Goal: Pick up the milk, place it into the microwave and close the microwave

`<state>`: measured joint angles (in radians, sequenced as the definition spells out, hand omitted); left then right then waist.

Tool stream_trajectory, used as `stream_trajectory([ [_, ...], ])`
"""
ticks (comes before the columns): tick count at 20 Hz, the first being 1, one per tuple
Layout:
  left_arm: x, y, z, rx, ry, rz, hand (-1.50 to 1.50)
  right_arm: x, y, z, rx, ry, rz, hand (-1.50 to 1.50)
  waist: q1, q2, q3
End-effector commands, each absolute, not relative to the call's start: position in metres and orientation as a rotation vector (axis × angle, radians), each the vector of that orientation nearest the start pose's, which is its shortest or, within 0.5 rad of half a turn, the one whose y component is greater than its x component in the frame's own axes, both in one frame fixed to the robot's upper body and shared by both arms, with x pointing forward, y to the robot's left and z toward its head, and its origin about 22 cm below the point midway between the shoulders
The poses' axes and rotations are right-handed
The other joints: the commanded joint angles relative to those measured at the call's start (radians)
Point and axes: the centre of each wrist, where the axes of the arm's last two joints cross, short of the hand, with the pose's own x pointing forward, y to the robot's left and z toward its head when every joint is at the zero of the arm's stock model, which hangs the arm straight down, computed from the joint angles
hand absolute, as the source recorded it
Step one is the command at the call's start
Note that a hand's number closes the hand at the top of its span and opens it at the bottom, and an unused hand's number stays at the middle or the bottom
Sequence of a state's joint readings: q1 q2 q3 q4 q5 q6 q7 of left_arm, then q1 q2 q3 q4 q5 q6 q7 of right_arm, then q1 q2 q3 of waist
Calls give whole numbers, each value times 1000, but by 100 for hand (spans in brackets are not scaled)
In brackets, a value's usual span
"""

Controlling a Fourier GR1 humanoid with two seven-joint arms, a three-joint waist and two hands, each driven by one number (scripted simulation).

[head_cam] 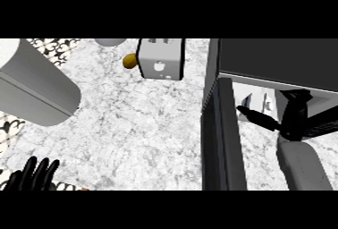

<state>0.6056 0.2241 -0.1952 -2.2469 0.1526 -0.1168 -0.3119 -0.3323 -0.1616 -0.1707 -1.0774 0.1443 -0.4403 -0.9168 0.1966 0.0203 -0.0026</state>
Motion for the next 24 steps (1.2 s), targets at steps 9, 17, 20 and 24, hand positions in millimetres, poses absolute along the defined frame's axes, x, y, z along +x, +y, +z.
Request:
stream_trajectory([
  [9, 108, 235, 73, -193, -1951, -163, -150, 354, -266, -20, -655, -2000, 134, -150, 20, 42, 5],
  [17, 109, 226, 76, -204, -1945, -174, -150, 355, -270, -24, -631, -1965, 166, -150, -9, 31, 6],
  [20, 111, 224, 76, -190, -1958, -166, -150, 356, -282, -20, -607, -1975, 176, -150, -14, 32, 7],
  [24, 114, 217, 74, -201, -1950, -154, -150, 362, -270, -17, -518, -1981, 186, -150, -37, 24, 5],
])
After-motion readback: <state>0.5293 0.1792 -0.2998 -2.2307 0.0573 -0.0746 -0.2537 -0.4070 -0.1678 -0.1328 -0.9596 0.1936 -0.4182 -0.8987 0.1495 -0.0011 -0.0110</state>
